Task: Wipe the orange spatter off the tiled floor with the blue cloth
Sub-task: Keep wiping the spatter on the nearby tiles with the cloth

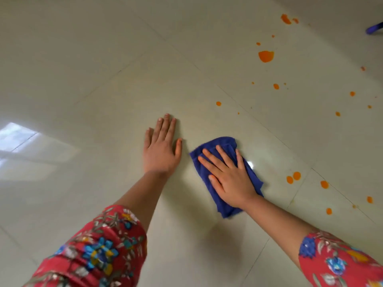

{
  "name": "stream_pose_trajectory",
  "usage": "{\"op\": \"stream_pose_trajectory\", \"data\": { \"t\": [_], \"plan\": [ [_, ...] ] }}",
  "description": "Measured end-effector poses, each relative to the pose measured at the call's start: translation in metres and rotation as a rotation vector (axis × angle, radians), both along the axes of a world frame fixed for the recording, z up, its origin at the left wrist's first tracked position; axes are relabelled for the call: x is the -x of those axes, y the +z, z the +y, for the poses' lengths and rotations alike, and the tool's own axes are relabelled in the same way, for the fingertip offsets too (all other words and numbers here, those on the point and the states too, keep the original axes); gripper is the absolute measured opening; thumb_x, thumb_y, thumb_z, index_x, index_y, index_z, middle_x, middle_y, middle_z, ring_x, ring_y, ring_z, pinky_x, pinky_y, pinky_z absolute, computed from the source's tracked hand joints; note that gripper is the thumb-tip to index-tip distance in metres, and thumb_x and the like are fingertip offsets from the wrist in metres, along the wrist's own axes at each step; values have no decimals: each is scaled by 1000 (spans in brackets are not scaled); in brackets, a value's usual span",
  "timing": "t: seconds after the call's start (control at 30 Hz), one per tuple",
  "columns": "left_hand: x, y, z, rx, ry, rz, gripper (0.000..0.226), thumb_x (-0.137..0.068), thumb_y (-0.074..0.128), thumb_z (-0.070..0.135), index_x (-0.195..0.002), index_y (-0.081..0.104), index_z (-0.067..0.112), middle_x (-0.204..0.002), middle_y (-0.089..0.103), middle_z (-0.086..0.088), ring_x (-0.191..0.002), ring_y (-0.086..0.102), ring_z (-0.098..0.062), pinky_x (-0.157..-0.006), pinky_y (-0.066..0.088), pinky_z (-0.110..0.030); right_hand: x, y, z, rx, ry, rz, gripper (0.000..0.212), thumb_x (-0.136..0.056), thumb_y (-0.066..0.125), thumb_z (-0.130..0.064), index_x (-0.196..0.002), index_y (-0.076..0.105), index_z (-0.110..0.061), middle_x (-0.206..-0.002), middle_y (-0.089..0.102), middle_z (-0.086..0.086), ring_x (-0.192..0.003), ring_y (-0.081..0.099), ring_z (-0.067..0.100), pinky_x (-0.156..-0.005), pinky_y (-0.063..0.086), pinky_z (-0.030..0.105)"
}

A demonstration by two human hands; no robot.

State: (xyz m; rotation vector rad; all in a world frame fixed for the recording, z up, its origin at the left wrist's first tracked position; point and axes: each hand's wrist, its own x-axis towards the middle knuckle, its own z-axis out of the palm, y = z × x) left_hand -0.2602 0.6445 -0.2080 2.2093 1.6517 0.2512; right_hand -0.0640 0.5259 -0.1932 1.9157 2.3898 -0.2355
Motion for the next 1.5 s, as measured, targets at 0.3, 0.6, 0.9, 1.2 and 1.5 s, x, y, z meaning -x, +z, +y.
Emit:
{"op": "stream_pose_trajectory", "data": {
  "t": [0.3,0.6,0.9,1.2,1.5],
  "plan": [
    [-4,4,-1,22,18,40,63,-94,25,44,-154,11,30,-161,3,11,-148,-3,-7,-121,4,-37,-54,-3,110,-27,-814,50,54,-101,24,-37,-154,10,-37,-162,7,-16,-150,4,18,-116,7,59],
    [-4,4,-1,20,22,39,63,-96,29,42,-154,7,30,-161,0,12,-147,-6,-6,-120,4,-38,-108,1,56,-6,-870,10,56,-98,17,-41,-154,17,-34,-162,14,-12,-150,10,17,-117,12,54],
    [-2,4,0,9,15,37,62,-95,28,42,-154,10,29,-161,2,11,-148,-3,-7,-120,6,-38,-37,1,93,14,-167,28,54,-99,23,-38,-153,21,-35,-161,17,-14,-149,13,17,-117,12,52],
    [-4,4,0,13,24,40,63,-94,30,43,-154,10,31,-161,3,12,-147,-3,-6,-120,6,-38,-41,3,166,-14,-481,54,53,-101,26,-37,-153,17,-38,-162,11,-15,-150,6,18,-116,7,57],
    [-2,6,-2,9,14,28,66,-94,28,52,-153,15,29,-161,4,11,-147,-3,-5,-120,6,-38,-91,-2,49,-27,-339,-49,56,-97,24,-36,-152,17,-34,-160,23,-10,-147,22,20,-109,27,59]
  ]
}}
